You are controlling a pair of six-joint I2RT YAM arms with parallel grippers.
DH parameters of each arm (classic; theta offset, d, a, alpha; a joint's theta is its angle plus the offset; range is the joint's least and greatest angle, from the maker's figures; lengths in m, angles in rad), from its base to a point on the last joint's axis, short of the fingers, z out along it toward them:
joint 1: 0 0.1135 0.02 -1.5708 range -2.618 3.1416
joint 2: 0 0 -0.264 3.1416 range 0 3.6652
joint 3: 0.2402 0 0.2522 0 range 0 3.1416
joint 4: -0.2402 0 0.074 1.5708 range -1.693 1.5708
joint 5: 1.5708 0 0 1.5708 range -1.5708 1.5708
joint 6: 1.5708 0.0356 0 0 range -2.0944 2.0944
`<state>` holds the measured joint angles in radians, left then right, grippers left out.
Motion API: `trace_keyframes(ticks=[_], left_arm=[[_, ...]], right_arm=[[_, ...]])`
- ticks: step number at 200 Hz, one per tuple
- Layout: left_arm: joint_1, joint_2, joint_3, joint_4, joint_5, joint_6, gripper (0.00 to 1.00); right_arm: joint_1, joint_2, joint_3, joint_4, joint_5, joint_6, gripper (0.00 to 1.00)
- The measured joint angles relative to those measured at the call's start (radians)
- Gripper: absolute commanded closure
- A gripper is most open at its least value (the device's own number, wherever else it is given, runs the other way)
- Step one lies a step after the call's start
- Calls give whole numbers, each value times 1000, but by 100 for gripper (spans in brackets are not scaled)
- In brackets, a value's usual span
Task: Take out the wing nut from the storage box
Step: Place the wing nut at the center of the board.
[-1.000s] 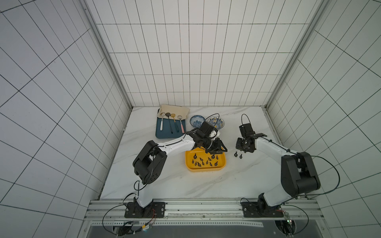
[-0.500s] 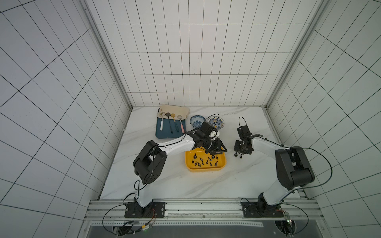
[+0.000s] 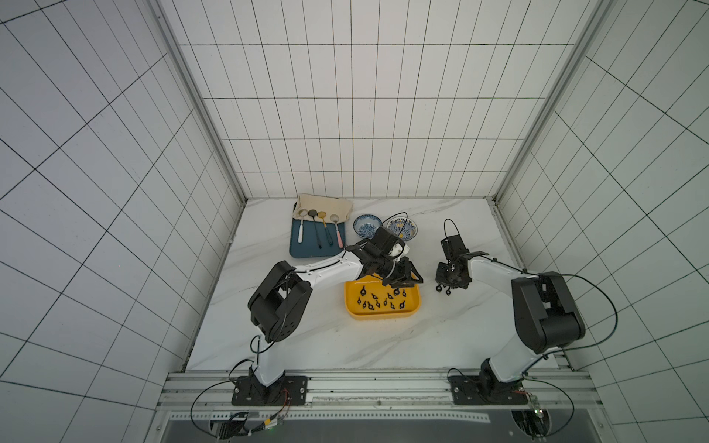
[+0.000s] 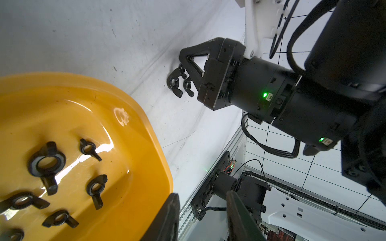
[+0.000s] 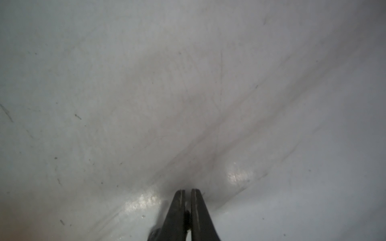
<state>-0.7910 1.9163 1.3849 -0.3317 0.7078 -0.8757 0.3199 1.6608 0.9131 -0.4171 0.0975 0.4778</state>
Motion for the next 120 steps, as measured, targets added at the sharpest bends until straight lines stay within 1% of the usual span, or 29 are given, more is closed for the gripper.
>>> trace_keyframes(ticks=[48, 75, 96, 109, 120], left_arm=[[0, 0, -21, -1, 0, 0, 60], [17, -19, -44, -3, 0, 5, 60], [71, -77, -99, -5, -1, 10, 60], [127, -133, -150, -7, -3, 11, 60], [192, -192, -201, -8, -6, 12, 59]], right_arm=[[0, -5, 0, -4, 1, -6, 80], [1, -61, 0, -31, 11, -7, 78], [22, -142, 3, -65, 26, -7, 77], [59, -181, 18, -97, 35, -6, 76], [109, -198, 43, -126, 42, -2, 76]])
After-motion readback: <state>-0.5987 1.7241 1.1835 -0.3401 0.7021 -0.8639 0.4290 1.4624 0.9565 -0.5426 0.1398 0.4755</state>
